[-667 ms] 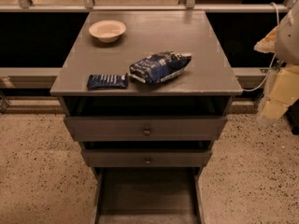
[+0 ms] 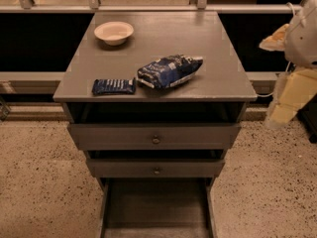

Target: Place blue chip bag into bottom drawer

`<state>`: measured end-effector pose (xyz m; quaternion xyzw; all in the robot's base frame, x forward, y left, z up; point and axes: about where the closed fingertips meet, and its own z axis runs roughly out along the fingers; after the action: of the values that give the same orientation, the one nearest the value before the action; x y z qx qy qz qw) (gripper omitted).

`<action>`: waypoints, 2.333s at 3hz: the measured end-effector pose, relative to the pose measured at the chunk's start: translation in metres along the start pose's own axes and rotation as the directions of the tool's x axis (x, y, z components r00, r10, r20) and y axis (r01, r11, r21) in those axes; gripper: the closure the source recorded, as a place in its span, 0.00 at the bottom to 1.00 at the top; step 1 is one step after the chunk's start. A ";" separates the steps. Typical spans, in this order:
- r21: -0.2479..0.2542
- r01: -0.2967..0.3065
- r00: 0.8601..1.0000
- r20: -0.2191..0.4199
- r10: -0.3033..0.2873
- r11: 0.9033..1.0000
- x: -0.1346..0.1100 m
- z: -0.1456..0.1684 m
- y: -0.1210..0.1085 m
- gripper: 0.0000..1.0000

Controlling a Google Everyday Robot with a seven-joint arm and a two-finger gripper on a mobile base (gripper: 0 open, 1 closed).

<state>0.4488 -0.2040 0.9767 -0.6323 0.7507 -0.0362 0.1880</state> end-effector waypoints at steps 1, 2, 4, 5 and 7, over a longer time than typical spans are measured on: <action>0.062 0.169 0.981 0.087 -0.174 0.984 -0.044 0.028 -0.033 0.00; 0.129 0.328 0.919 0.187 -0.347 0.936 -0.115 0.073 -0.075 0.00; 0.089 0.455 0.856 0.229 -0.463 0.886 -0.183 0.151 -0.093 0.03; 0.048 0.469 0.860 0.204 -0.468 0.882 -0.186 0.179 -0.092 0.26; 0.010 0.484 0.863 0.159 -0.479 0.875 -0.186 0.218 -0.081 0.72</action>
Offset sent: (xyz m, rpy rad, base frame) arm 0.1518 0.1499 -0.0250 0.0930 -0.2805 0.4942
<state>0.6202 -0.0010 0.8423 -0.8031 0.5525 -0.0208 0.2221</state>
